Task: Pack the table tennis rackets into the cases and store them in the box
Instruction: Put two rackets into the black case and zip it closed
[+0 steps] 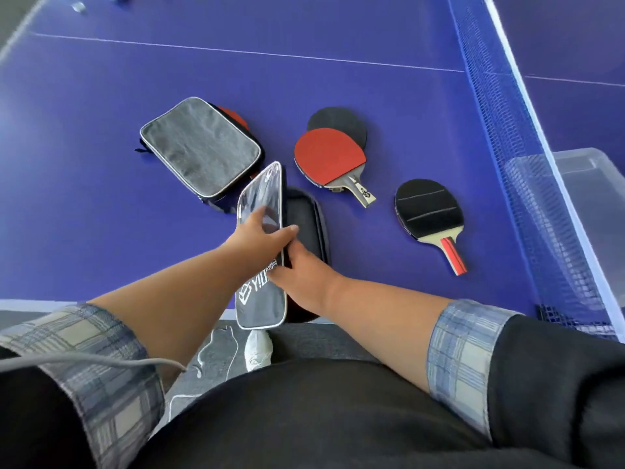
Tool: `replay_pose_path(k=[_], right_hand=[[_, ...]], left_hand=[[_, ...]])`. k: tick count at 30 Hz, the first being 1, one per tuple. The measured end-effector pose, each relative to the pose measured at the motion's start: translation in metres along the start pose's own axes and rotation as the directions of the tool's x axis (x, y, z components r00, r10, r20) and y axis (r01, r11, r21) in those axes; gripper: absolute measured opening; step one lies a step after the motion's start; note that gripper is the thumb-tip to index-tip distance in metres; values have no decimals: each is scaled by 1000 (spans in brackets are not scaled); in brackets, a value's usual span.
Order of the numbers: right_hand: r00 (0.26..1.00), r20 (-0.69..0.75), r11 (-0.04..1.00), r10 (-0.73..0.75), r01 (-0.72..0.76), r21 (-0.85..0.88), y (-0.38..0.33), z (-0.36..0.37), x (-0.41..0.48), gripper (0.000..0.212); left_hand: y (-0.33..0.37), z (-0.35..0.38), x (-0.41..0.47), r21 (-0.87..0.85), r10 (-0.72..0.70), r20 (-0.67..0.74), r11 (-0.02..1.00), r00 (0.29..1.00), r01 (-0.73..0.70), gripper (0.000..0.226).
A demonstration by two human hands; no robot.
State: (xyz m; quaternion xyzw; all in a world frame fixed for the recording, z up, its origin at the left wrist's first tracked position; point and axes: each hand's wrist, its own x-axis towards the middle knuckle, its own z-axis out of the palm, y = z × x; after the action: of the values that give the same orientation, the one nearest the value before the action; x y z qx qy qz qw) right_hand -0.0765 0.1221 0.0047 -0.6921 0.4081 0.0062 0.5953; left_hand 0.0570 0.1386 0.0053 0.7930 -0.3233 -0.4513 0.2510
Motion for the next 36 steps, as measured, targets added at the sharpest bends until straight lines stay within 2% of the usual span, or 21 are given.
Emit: replay_pose_path(k=[2,4,5,7,9,12,15,17,18,21,23,25,30,33,36], right_hand=[[994,68,996,-87,86,20,-1,6,0,67],[984,114,989,-138,142,-26,6,13,2,60],[983,130,983,-131,145,-109,13,15,5,59],[989,145,933,41,14,-359,28,17,10,69],[960,162,866,227,-122,-485,38,19,13,78],[915,192,756,355,-160,-634,34,23,18,82],[878,172,662,446,-194,-724,24,30,29,83],[860,148,623,488,-225,-749,20,37,36,83],[853,129,603,506,-243,-760,18,40,40,83],[849,52,579,525,-311,-754,16,46,49,81],[854,10,593,521,-353,-723,17,49,53,78],[858,-19,615,513,-383,-689,20,49,56,75],[866,-47,657,498,-412,-632,30,50,54,73],[867,-49,677,495,-421,-604,29,53,52,77],[878,-44,714,476,-415,-564,29,50,49,76]], left_hand=[[1,-7,-9,63,7,-73,998,997,-3,52],[-1,-19,-16,139,46,-171,990,984,-22,42],[-2,-26,-20,164,66,-208,986,976,-32,38],[-7,-43,-23,211,93,-254,977,963,-38,45],[-16,-60,-21,293,113,-291,956,950,-24,68],[-31,-81,-17,514,201,-322,858,925,-7,88],[-51,-99,-6,823,366,-197,567,910,-49,86],[-65,-106,5,903,371,-42,412,928,-124,80],[-71,-108,10,912,339,42,372,940,-175,77],[-91,-106,26,877,129,283,367,950,-311,73],[-103,-103,38,854,3,382,382,924,-354,73],[-111,-101,49,838,-55,441,383,896,-389,72],[-114,-100,68,824,-68,504,337,861,-456,71],[-111,-97,79,835,-37,494,297,869,-463,73],[-102,-94,89,839,-9,483,293,875,-460,65]])
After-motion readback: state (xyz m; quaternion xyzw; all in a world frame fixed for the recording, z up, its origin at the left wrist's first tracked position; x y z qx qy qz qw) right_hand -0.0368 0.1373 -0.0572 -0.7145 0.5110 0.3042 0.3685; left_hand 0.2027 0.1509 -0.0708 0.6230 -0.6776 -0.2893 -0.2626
